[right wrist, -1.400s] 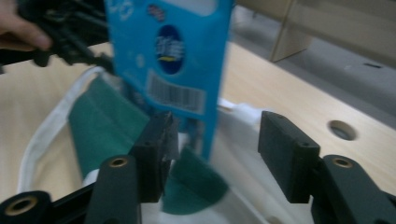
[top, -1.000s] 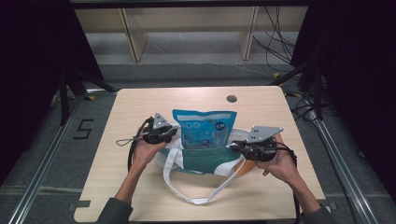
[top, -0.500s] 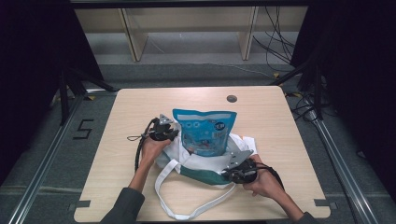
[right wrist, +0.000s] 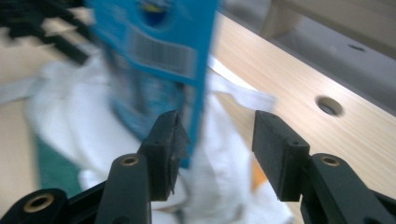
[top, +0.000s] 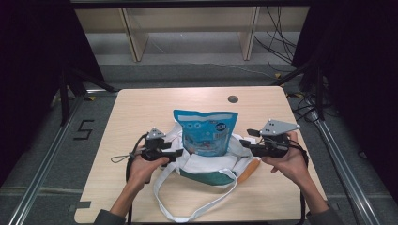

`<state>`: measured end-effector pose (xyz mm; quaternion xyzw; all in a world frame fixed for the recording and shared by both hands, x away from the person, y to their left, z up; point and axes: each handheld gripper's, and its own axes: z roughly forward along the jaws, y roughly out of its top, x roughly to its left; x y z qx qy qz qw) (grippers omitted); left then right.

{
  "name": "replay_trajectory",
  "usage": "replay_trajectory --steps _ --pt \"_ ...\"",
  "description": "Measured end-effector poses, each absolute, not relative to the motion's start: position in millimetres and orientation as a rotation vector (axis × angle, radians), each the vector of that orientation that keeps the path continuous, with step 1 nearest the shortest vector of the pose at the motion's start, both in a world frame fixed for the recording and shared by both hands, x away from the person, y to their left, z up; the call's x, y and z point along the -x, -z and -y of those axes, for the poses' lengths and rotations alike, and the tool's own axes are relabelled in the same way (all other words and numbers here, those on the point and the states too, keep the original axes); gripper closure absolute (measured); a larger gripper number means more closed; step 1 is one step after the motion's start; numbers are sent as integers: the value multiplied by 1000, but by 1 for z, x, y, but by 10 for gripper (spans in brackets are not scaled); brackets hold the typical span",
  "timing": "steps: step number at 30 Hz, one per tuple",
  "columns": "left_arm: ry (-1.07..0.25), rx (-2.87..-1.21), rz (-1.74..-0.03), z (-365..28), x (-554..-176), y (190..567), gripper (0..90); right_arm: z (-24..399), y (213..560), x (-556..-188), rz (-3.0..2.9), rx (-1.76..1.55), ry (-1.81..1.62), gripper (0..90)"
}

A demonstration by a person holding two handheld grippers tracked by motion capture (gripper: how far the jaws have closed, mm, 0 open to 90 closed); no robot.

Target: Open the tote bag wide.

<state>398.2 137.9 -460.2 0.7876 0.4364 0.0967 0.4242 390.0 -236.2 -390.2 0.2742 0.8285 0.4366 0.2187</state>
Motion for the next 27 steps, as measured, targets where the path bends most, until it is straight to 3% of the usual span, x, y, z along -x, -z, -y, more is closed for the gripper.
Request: replay_trajectory --steps 2,5,7,8,9,12,17,20,21,24,25,27 --pt "-252 -2024 -1127 -133 -394 467 294 232 396 -400 -2317 -773 -1167 538" --pt "-273 -2040 -1138 -126 -395 479 315 220 407 -414 -2357 -766 -1121 597" --pt "-275 -2046 -1125 -125 -395 482 378 211 416 -425 -2393 -747 -1079 683" --pt "-291 -2056 -1111 -123 -396 484 378 211 416 -425 -2393 -747 -1079 683" --pt "-260 -2051 -1076 -122 -397 490 503 203 424 -438 -2412 -721 -998 812" --pt "-300 -2074 -1021 -121 -393 498 626 203 432 -451 -2363 -766 -918 870" --pt "-318 -2126 -995 -116 -385 511 758 223 456 -474 -2354 -901 -866 880" --pt "-329 -2141 -983 -117 -384 512 768 228 482 -485 -2405 -973 -832 880" --pt "-327 -2131 -988 -116 -384 512 768 234 507 -491 -2367 -1078 -931 889" --pt "-341 -2141 -977 -116 -382 511 767 234 506 -493 -2378 -1083 -943 887" --pt "-341 -2141 -977 -116 -382 511 754 235 503 -493 -2409 -1054 -907 877" --pt "-368 -2157 -951 -118 -382 502 700 237 496 -492 -2399 -1080 -908 745"
